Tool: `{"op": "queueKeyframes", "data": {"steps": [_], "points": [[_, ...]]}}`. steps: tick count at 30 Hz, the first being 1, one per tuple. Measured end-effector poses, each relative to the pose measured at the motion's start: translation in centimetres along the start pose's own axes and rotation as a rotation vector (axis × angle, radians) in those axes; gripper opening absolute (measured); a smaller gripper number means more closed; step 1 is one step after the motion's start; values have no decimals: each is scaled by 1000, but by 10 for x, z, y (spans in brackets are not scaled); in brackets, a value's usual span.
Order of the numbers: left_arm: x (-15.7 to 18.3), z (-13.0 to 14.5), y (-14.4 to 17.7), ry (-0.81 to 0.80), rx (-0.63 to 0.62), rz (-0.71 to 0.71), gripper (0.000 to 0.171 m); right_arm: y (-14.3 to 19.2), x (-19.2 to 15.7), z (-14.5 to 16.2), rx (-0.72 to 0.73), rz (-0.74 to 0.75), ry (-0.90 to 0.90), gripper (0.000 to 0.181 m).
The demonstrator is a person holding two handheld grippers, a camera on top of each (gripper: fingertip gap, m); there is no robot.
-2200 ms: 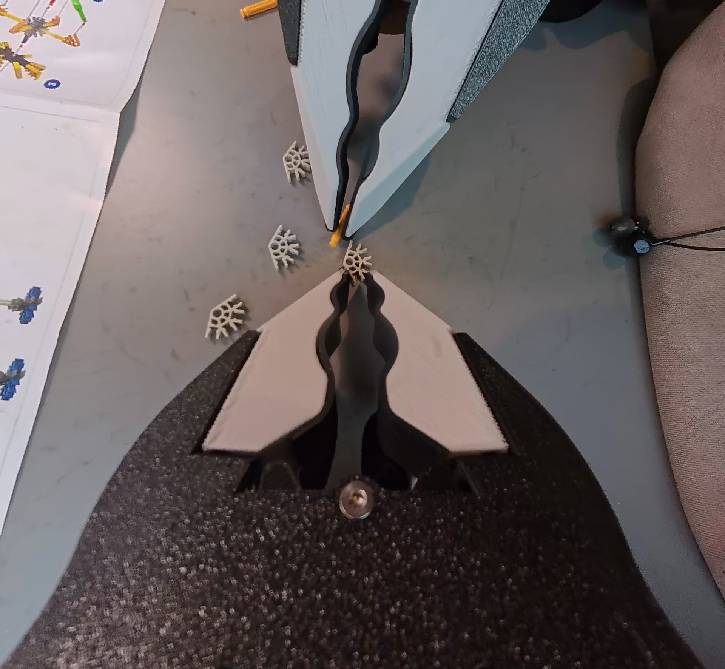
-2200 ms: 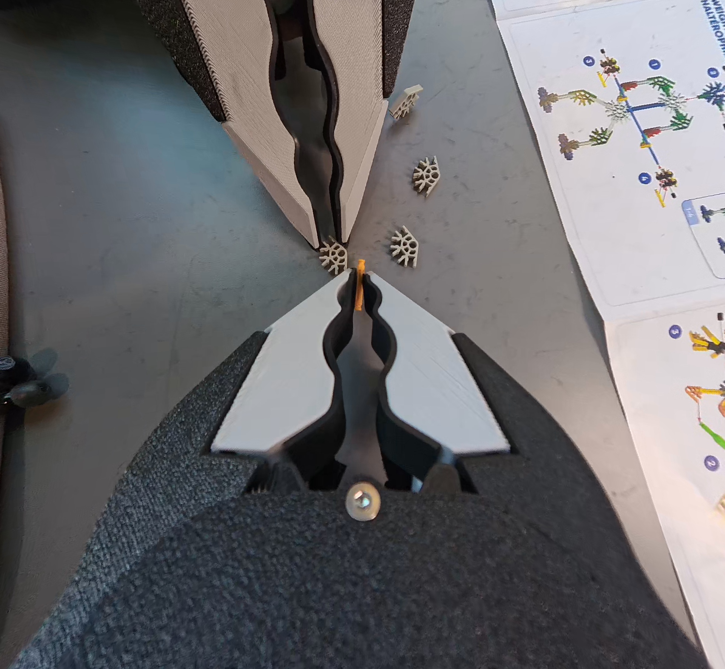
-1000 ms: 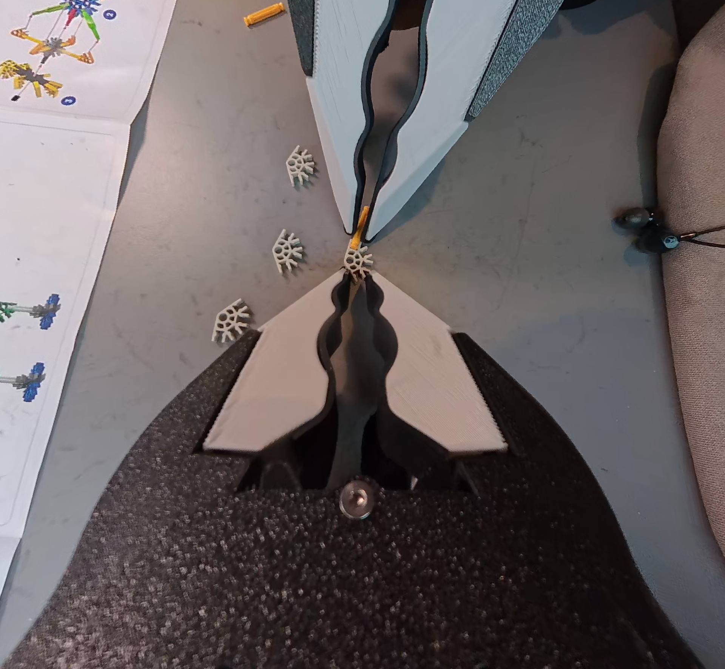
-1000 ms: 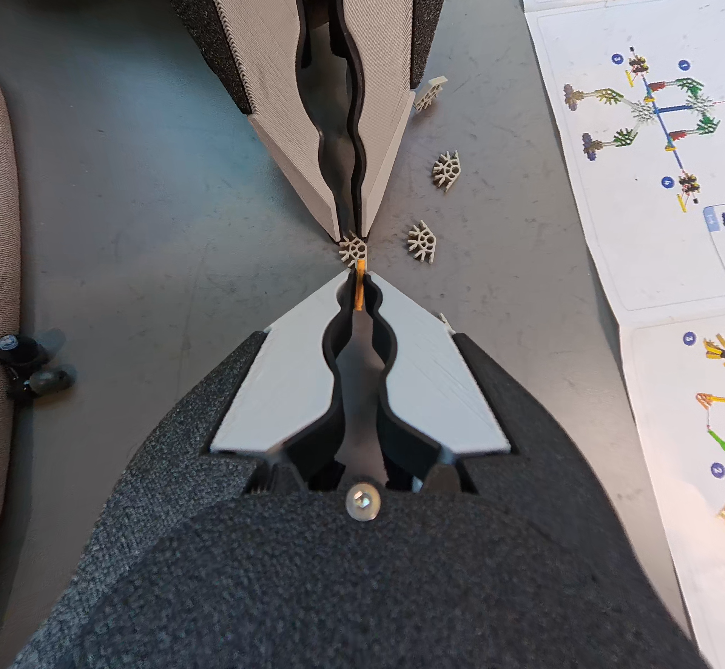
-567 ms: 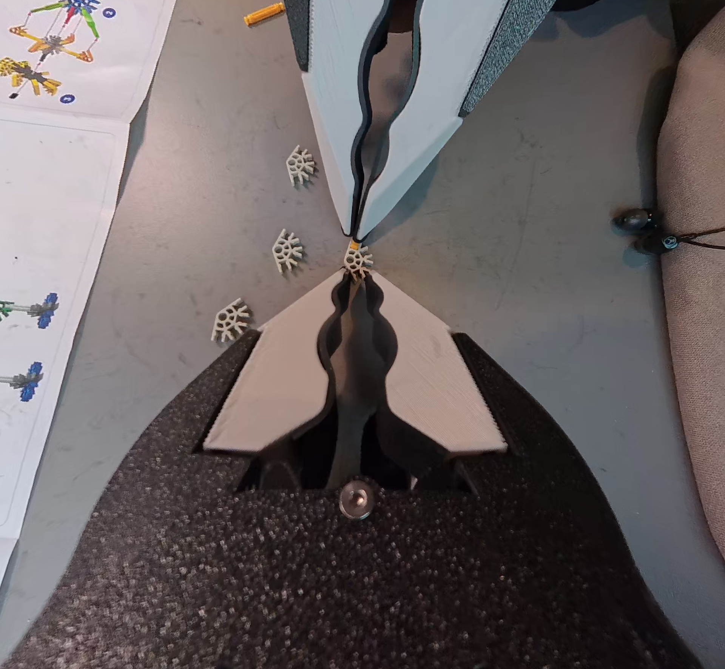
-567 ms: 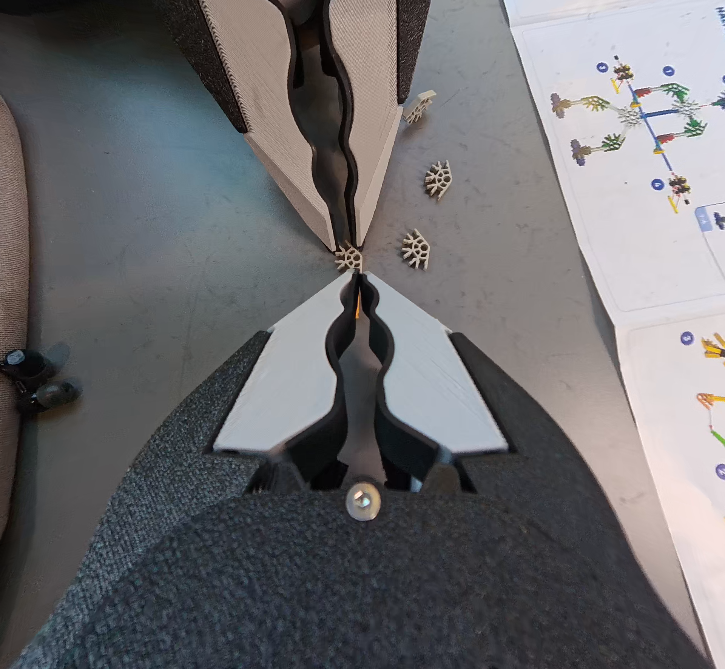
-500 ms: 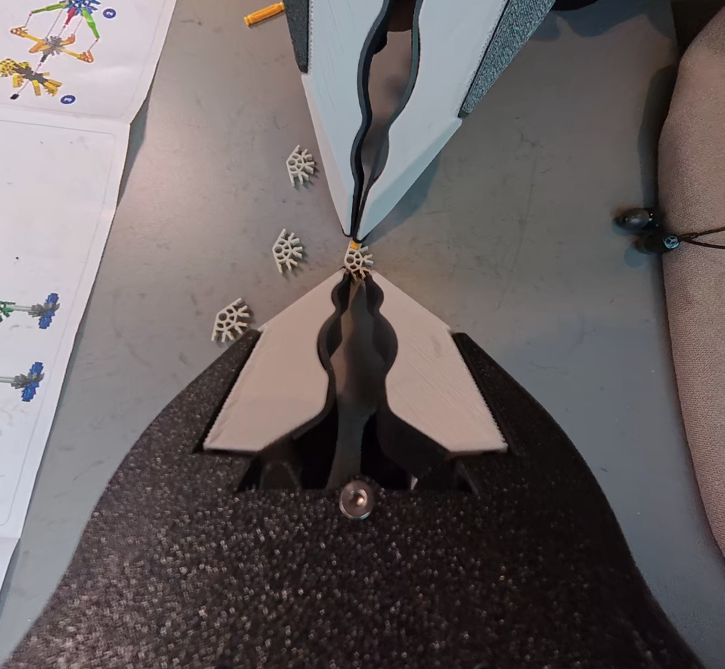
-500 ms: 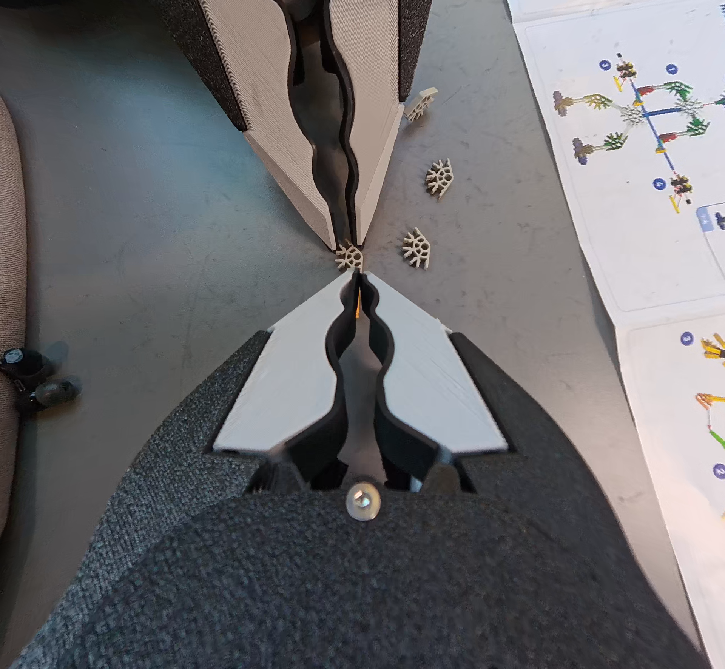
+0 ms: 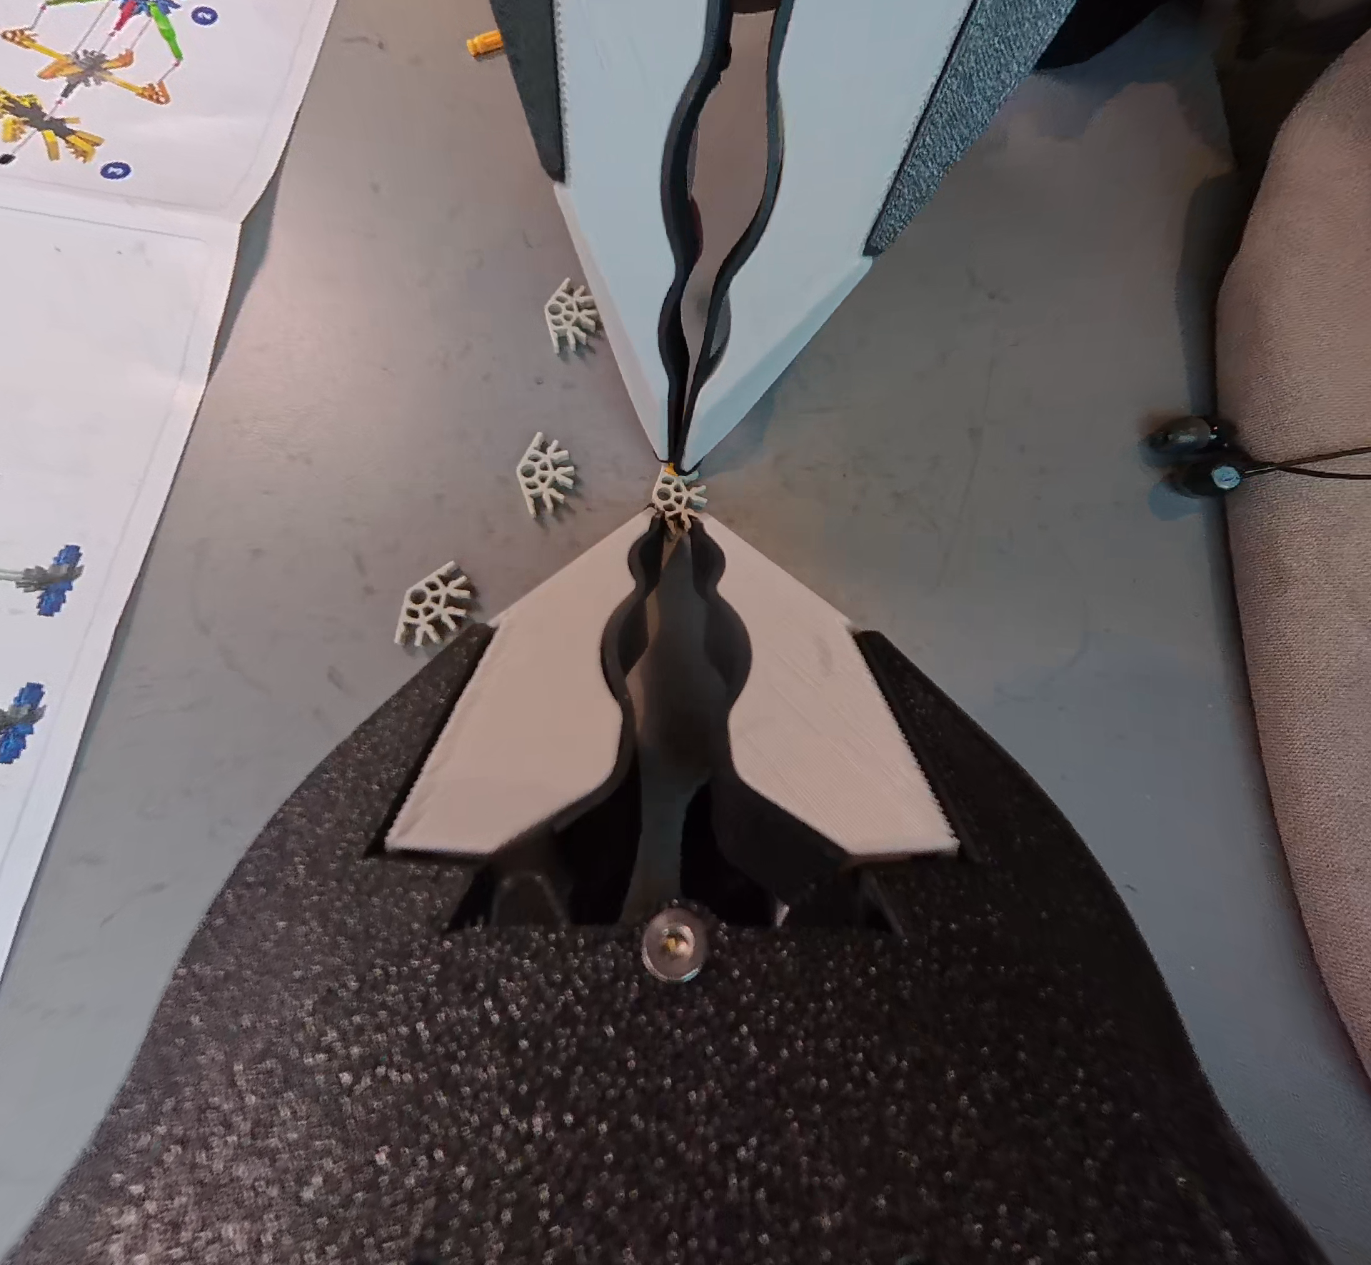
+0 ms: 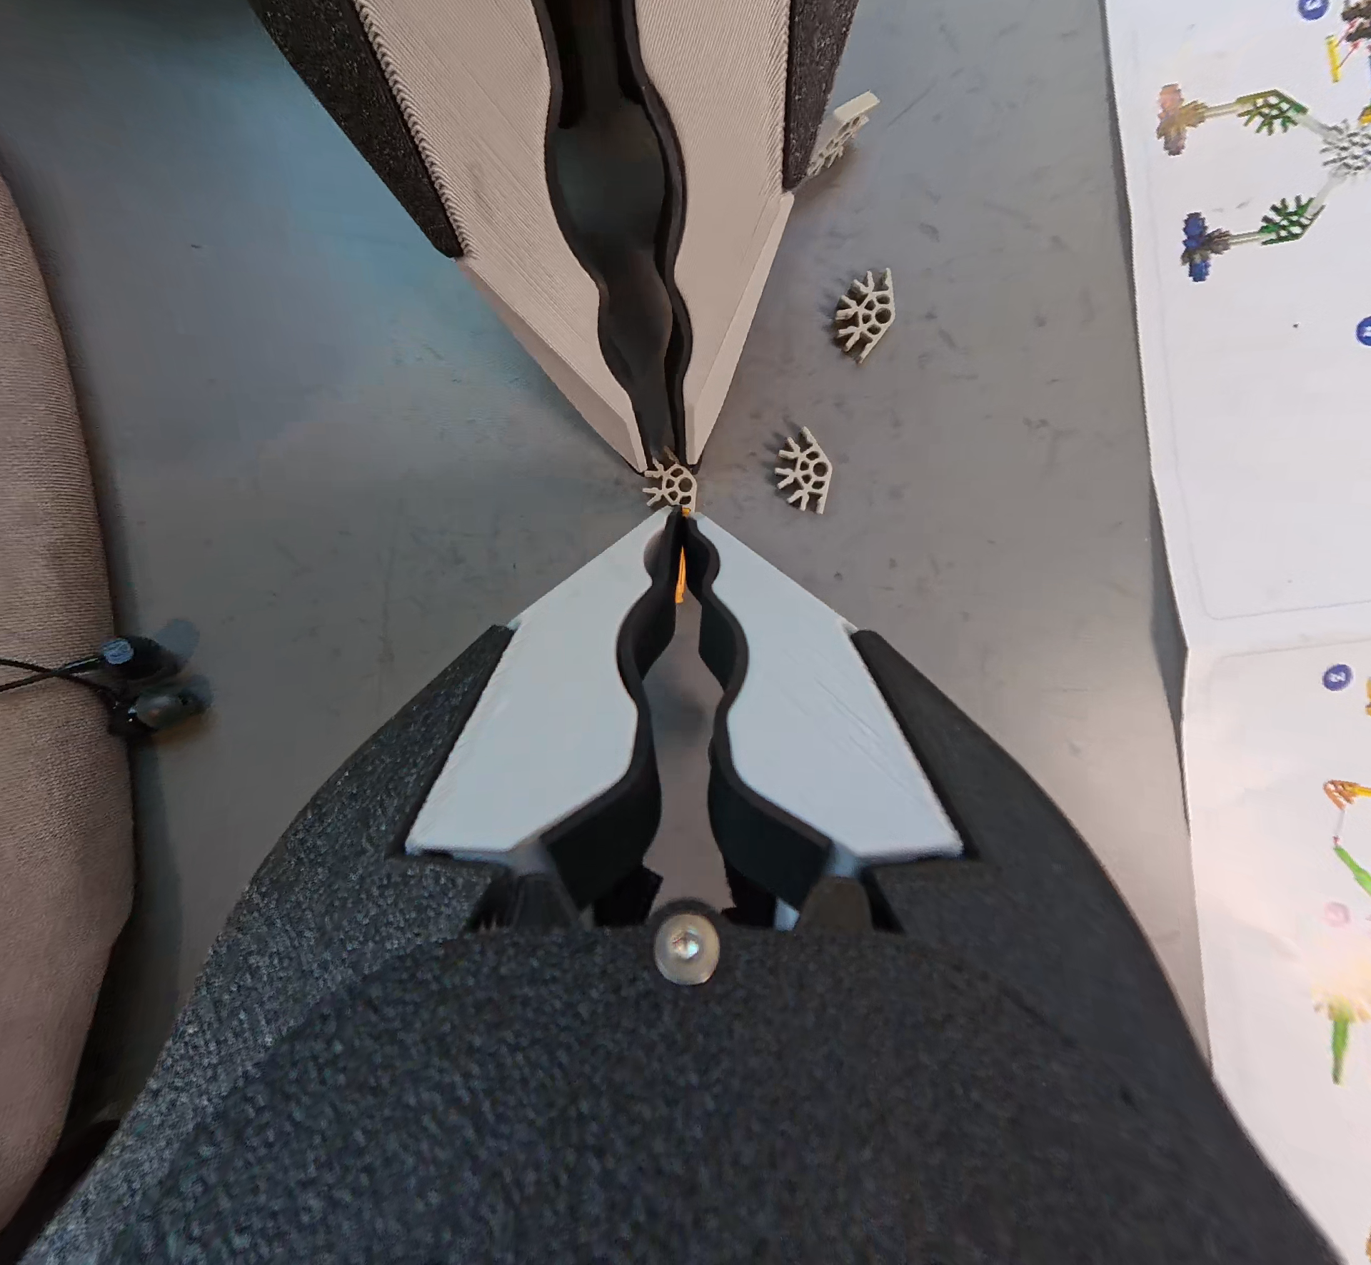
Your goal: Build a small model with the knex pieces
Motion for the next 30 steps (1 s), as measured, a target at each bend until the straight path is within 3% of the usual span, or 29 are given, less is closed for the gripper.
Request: {"op": "queueKeyframes", "data": {"steps": [6,10,14,20,23,27,30], "points": [[0,0,0,-5,3,3,7,-1,1,-1,-80,-75,31,0],[0,0,0,-9,4,4,7,-1,1,-2,-123,-49,86,0],[0,0,0,-25,6,0,7,1,1,0,-26,-30,112,0],[0,1,0,-118,15,-31,8,43,16,11,139,71,72,11],[-2,0,1,-154,30,-55,14,33,-4,9,182,1,69,13],[-4,0,1,-142,29,-58,17,7,-7,18,95,42,85,18],[-5,0,2,-152,25,-73,17,5,-10,13,100,26,51,9]]}}
Point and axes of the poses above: each gripper's, where its closed fingertips meet, y back along the fingers, z out of its underside, x = y × z across the jaws, the point moved 1 cm from there along y, back along the fingers, and after that the axes turned 14 degrees about y, right-handed, at the moved point
